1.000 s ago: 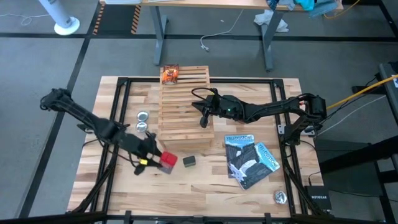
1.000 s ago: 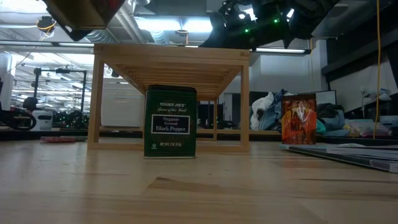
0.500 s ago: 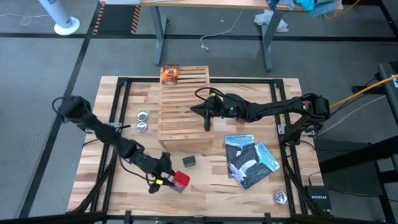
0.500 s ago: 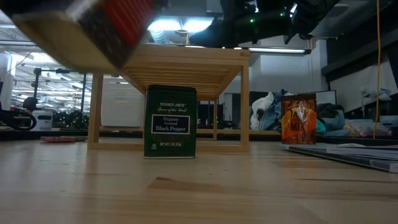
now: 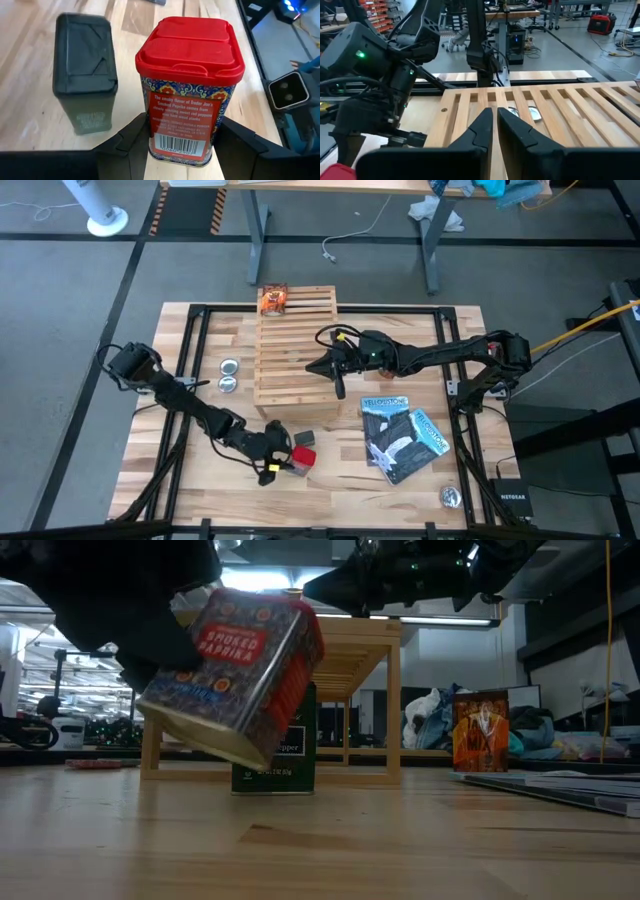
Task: Shelf spices
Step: Remove the red seasoning can from the shelf
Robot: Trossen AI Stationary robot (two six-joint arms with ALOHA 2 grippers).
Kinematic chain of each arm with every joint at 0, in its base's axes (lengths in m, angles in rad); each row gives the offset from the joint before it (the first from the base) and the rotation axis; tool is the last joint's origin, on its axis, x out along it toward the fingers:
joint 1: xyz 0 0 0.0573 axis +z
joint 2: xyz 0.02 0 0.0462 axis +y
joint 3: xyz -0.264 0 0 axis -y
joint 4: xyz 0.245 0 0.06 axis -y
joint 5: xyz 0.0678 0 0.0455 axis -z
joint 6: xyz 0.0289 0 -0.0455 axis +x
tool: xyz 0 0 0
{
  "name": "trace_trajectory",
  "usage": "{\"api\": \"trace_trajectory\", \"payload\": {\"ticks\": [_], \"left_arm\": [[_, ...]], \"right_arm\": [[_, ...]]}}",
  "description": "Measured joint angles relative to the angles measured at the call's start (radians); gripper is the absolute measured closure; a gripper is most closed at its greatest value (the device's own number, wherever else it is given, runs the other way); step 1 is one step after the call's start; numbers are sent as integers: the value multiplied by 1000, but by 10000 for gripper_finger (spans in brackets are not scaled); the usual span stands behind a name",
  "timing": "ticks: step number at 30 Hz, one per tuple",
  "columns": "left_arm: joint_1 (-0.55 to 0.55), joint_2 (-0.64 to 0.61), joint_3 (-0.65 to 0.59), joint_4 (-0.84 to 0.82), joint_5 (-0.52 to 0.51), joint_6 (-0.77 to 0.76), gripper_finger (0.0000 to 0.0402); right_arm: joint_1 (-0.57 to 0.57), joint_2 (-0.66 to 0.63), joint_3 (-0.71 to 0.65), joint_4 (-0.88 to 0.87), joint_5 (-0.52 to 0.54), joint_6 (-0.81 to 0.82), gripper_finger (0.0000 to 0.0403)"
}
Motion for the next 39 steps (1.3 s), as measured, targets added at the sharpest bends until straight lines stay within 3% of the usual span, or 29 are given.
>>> {"api": "trace_trajectory", "payload": {"ticks": [7, 16, 25, 35, 39], "left_arm": [[14, 0, 0, 82, -5, 51, 229], [58, 0, -1, 175, -35, 6, 229], [8, 3, 0, 209, -34, 4, 229], [-47, 219, 6, 496, -69, 7, 229], [-66, 285, 36, 538, -76, 44, 229]], "right_arm": [[0, 0, 0, -2, 0, 0, 370], [0, 0, 0, -2, 0, -1, 370], [0, 0, 0, -22, 0, -4, 370], [0, 0, 0, -22, 27, -4, 370], [0, 0, 0, -25, 27, -4, 370]]}}
